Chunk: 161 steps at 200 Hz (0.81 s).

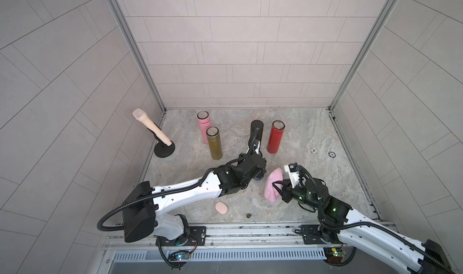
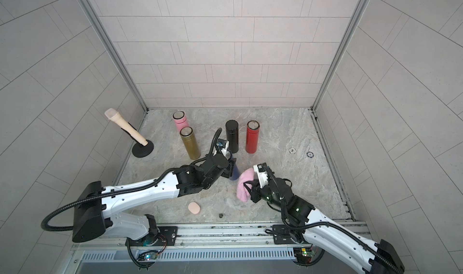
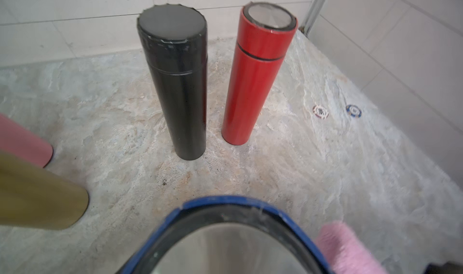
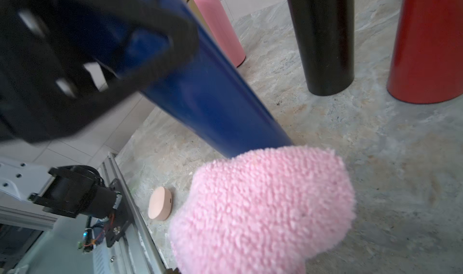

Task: Wipe the surface of the thermos
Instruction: Wipe the dirt from the surface of the thermos.

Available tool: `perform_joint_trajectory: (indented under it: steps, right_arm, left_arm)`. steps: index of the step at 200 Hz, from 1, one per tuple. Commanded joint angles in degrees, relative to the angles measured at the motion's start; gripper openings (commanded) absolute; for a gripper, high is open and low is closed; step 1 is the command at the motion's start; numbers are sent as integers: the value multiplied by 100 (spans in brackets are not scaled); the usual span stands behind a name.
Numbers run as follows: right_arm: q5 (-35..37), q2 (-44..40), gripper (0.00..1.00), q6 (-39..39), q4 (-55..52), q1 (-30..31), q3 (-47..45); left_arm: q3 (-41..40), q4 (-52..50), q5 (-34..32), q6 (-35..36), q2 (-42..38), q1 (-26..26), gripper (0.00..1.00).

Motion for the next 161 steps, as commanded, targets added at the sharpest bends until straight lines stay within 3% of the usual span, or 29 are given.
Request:
perform_joint_trajectory:
  steps: [1,34,59,118,139,161]
  right_arm:
    - [1691,151,0,-71,996,396,-216]
    - [2282,497,0,98,1341,511,-273]
    - [2494,363,0,15,1287,619,-44]
    - [1799,-128,0,-70,741,638,762]
    - [1945,56,0,16,204,638,834]
    - [2417,368,0,268,-778,582,828]
  left_arm:
    - [564,-442,-557,-1580,-7,-67,0]
    - [1050,-757,-153,-2245,434,-96,0]
    - [1183,-683,44,-2337,644,-176,0]
    - [1205,-485,292,-2339,925,-201,0]
    - [1144,-236,351,-2037,884,-194,0]
    - [1125,212,1082,-949,788,-97,0]
